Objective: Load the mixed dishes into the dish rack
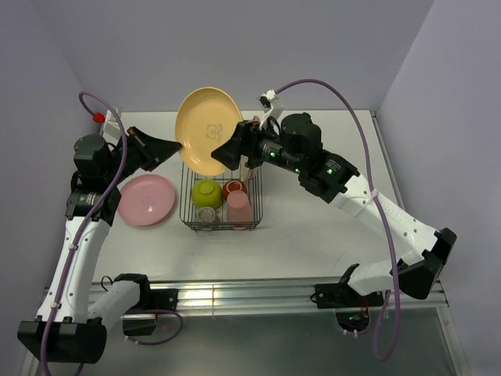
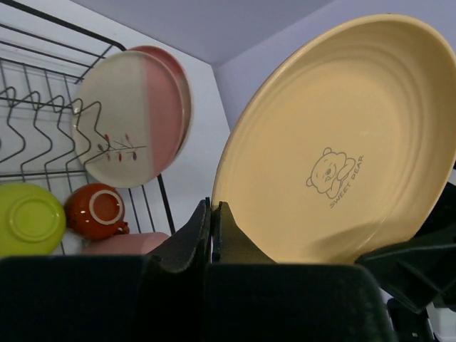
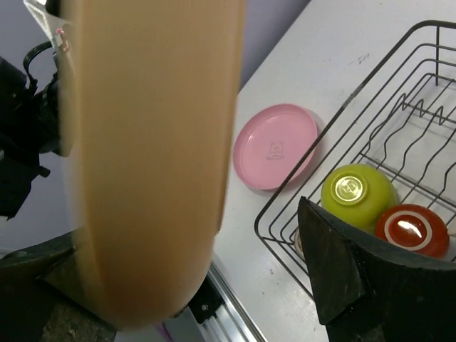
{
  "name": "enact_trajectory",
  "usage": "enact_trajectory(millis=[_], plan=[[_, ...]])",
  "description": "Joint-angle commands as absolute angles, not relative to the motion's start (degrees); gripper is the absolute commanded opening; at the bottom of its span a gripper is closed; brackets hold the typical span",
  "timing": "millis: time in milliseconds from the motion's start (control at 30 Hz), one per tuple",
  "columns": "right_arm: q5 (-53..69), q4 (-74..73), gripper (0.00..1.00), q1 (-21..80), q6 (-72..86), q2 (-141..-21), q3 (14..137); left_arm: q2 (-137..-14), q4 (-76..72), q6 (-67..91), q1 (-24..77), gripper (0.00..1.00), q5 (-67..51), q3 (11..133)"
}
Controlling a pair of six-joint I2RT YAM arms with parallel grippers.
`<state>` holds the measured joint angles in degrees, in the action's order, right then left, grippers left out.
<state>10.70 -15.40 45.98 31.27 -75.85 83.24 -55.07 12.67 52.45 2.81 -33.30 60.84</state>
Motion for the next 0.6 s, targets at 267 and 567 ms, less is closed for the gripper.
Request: enact_trajectory(millis=[267, 567], plan=[[10.8, -8.8, 0.00, 45.8, 30.8, -76.2, 83.9, -53.8, 9.3, 52.6, 6.8, 0.00, -31.3, 58.2], [10.4, -9.1, 0.61, 45.4, 29.7, -73.2, 82.2, -56.2, 10.2, 51.1, 6.8, 0.00, -28.3, 58.0]])
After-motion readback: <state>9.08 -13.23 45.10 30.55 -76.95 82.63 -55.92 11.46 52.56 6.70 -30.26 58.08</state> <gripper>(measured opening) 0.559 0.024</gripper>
